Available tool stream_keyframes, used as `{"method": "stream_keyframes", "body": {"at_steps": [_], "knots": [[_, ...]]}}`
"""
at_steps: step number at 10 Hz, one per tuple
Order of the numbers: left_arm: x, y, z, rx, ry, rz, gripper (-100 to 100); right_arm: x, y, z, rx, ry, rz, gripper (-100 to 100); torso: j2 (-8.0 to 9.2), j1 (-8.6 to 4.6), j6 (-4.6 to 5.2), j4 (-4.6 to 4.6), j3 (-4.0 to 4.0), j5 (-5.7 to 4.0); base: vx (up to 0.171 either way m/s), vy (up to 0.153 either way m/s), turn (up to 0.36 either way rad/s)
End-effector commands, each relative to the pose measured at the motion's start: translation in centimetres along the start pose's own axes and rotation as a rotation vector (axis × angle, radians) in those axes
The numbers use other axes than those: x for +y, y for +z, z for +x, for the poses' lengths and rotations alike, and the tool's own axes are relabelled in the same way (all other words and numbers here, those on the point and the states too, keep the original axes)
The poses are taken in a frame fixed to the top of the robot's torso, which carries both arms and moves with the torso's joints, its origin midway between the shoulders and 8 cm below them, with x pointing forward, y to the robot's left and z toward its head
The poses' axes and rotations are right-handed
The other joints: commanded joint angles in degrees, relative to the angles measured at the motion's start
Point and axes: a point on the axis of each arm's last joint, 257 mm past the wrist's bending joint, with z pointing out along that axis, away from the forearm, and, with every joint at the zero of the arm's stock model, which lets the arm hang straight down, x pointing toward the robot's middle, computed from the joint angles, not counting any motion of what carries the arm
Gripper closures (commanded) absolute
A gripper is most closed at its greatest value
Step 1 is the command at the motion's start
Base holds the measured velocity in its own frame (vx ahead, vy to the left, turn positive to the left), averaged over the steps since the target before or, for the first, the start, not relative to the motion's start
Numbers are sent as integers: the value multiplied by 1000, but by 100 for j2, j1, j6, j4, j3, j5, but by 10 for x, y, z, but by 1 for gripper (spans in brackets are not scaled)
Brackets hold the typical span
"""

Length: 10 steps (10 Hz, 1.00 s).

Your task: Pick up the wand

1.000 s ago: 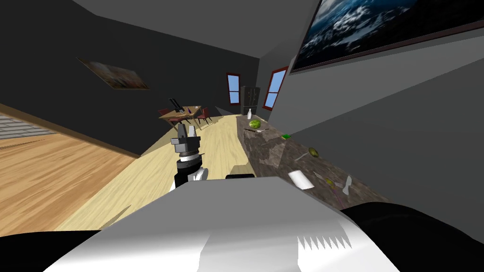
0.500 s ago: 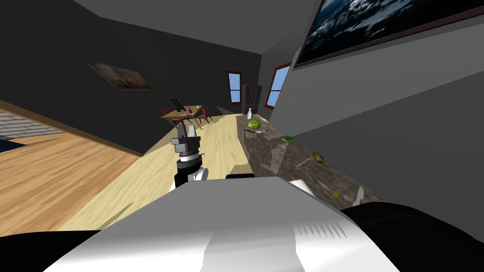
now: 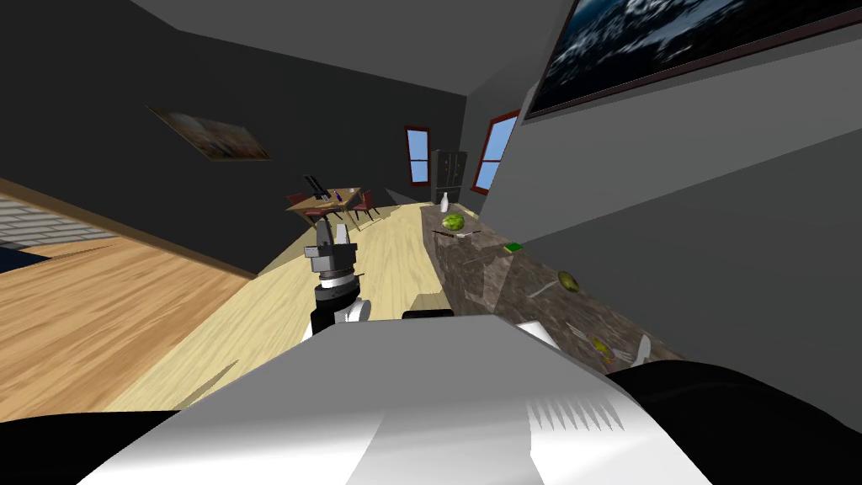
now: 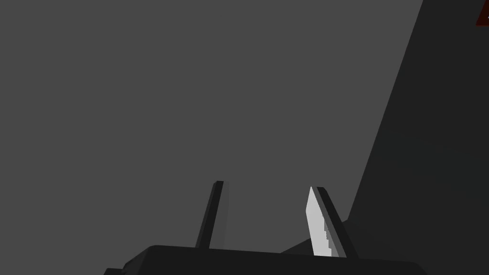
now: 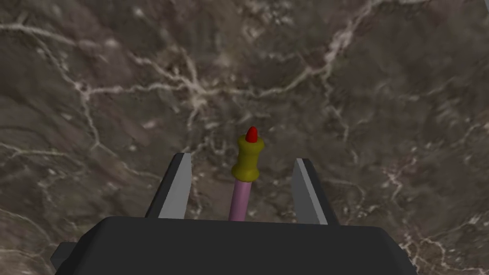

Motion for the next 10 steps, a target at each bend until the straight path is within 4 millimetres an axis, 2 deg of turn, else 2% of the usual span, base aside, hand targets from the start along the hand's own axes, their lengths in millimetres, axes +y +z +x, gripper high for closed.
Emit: {"method": "stream_keyframes", "body": {"at_steps": [1,4,5,6,8,9,10], "knots": [[0,0,0,0,0,0,0,0,0,0,0,0,0,100,0,0,0,0,0,0,0,0,0],[0,0,0,0,0,0,0,0,0,0,0,1,-1,100,2,-5,-1,1,2,-2,0,0,0],[0,0,0,0,0,0,0,0,0,0,0,1,-1,0,3,-5,-1,1,2,-2,0,0,0],[0,0,0,0,0,0,0,-1,-9,-3,1,-1,0,100,3,-5,-1,1,2,-2,-6,4,-11],[0,0,0,0,0,0,0,-1,-19,-6,2,-1,1,100,5,0,0,0,2,3,-11,6,-10],[0,0,0,0,0,0,0,-2,-16,-4,2,-1,2,100,5,1,0,0,2,2,0,0,0],[0,0,0,0,0,0,0,-2,-17,-4,2,-1,1,0,4,-2,0,1,3,-1,0,0,0]]}}
